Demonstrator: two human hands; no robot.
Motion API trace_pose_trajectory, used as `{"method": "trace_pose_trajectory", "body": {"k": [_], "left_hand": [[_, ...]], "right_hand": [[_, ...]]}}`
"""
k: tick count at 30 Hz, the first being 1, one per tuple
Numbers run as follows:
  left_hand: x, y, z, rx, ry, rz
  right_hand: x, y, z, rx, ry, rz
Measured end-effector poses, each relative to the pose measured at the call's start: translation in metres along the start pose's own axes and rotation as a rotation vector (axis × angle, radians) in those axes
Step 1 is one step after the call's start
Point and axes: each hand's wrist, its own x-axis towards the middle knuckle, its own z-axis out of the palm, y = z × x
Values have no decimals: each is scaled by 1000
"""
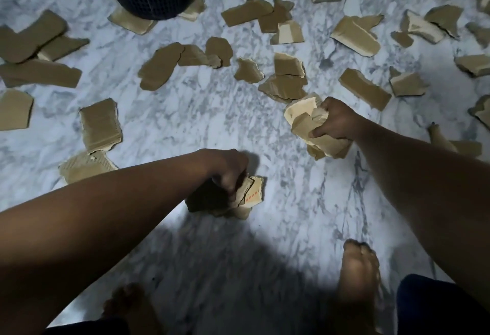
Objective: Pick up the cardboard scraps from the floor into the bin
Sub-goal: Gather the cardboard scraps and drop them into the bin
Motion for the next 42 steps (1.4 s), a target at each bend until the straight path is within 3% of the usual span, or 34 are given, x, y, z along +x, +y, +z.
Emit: {"method": "trace_pose_trajectory", "body": {"k": [6, 9, 13, 20, 29, 38, 42], "left_hand": [[6, -13, -4, -231, -78, -40], [9, -26, -10, -415, 72, -88], [13, -46, -14, -648, 271, -127], [13, -69, -5, -854, 352, -181], [16, -78, -4, -898, 380, -193], [-4, -111, -6, -895, 381, -315], [-13, -124, -2, -931, 317, -331]], "right_hand": [[3, -14, -16, 228, -206, 3], [5, -30, -15, 342, -206, 18], [23, -54, 0, 217, -110, -110], [58, -77, 18, -154, -56, -203], [47, -106, 35, -138, -114, -212], [7, -144, 70, -386, -163, -367], [3, -154, 64, -181, -257, -421]]}}
